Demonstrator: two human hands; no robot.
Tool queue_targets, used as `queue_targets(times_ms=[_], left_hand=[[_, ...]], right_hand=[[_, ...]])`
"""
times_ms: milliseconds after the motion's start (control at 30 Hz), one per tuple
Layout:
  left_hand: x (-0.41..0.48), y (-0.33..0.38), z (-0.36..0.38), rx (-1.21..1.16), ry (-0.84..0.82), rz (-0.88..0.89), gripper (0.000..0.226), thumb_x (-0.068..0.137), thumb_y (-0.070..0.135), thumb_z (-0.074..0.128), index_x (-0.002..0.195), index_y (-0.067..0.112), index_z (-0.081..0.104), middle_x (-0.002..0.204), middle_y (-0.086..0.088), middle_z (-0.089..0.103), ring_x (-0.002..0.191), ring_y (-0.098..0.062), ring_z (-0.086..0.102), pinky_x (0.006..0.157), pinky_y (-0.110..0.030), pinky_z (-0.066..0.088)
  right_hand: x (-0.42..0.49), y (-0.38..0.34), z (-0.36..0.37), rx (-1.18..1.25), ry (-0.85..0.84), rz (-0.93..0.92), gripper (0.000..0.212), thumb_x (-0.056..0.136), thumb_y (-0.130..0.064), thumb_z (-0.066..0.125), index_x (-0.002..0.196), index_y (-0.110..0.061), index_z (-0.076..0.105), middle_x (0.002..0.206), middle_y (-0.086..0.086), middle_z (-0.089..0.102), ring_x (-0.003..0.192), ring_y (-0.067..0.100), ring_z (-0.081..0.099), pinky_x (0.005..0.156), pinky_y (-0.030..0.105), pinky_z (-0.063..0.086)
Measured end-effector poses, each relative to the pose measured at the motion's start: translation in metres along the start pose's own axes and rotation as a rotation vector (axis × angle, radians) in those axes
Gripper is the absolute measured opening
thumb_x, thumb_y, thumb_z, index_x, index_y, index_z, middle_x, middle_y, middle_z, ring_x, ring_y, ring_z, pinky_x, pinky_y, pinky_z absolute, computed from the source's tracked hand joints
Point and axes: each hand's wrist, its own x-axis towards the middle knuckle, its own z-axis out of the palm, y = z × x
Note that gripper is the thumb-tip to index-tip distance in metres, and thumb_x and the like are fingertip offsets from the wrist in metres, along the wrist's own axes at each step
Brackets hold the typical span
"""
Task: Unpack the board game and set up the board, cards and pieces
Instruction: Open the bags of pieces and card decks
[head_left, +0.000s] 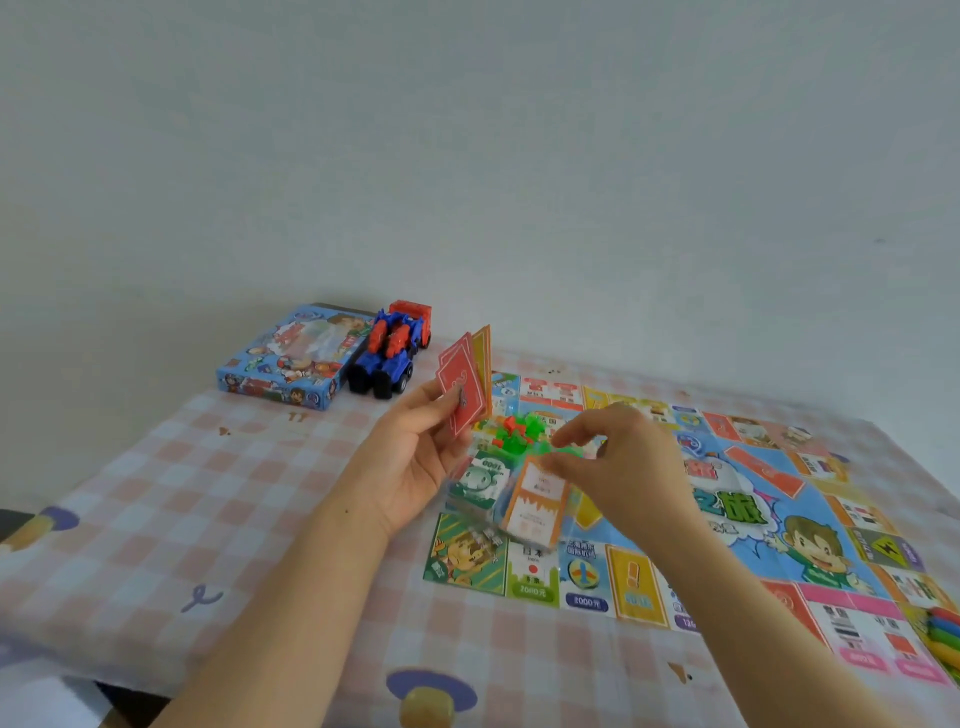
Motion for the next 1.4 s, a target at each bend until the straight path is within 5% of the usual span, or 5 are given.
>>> queue_targets(times_ms=[167, 667, 867, 1233, 1400], left_hand=[[0.001, -0.001, 0.005, 0.151, 0.029, 0.047, 0.034, 0.073, 0.006, 0.06, 0.106, 0.005, 0.061, 0.081, -0.011, 0.072, 0.06, -0.014, 0.067, 0.049, -0.018, 0.054], [0.001, -0.004, 0.005, 0.28, -0.002, 0.045, 0.021, 0.083, 0.006, 0.057, 0.104, 0.007, 0.063, 0.086, -0.012, 0.072, 0.066, -0.015, 0.068, 0.05, -0.019, 0.054], [0.003, -0.011, 0.006, 0.586, 0.0, 0.232, 0.02, 0.086, 0.011, 0.061, 0.105, 0.013, 0.067, 0.099, -0.01, 0.073, 0.088, -0.022, 0.071, 0.072, -0.03, 0.058], [0.003, -0.025, 0.037, 1.511, -0.002, 0.622, 0.026, 0.09, 0.042, 0.056, 0.108, 0.028, 0.068, 0.103, 0.012, 0.063, 0.093, -0.005, 0.058, 0.081, -0.028, 0.047], [0.002, -0.041, 0.028, 1.975, 0.092, 0.344, 0.074, 0.074, 0.076, 0.049, 0.136, 0.034, 0.043, 0.145, 0.002, 0.033, 0.134, -0.018, 0.029, 0.109, -0.04, 0.027]], right_hand=[[0.003, -0.035, -0.014, 0.649, -0.117, 0.103, 0.021, 0.085, -0.043, 0.062, 0.079, -0.026, 0.074, 0.074, -0.004, 0.072, 0.05, 0.008, 0.051, 0.048, 0.022, 0.043], [0.006, -0.033, -0.009, 0.669, -0.055, 0.108, 0.015, 0.085, -0.016, 0.068, 0.072, -0.018, 0.074, 0.063, 0.003, 0.07, 0.041, 0.006, 0.049, 0.043, 0.02, 0.041], [0.007, -0.03, -0.003, 0.671, -0.078, 0.046, 0.005, 0.084, -0.027, 0.069, 0.082, -0.023, 0.072, 0.07, 0.002, 0.073, 0.06, 0.011, 0.067, 0.052, 0.02, 0.052], [-0.006, 0.012, -0.064, 0.378, -0.016, 0.06, 0.009, 0.083, -0.018, 0.072, 0.074, -0.016, 0.07, 0.055, -0.002, 0.065, 0.034, 0.0, 0.046, 0.039, 0.014, 0.037], [-0.025, 0.046, -0.064, 0.164, -0.098, 0.121, 0.002, 0.082, -0.015, 0.071, 0.082, -0.013, 0.072, 0.061, -0.005, 0.063, 0.036, -0.004, 0.05, 0.038, 0.01, 0.035]])
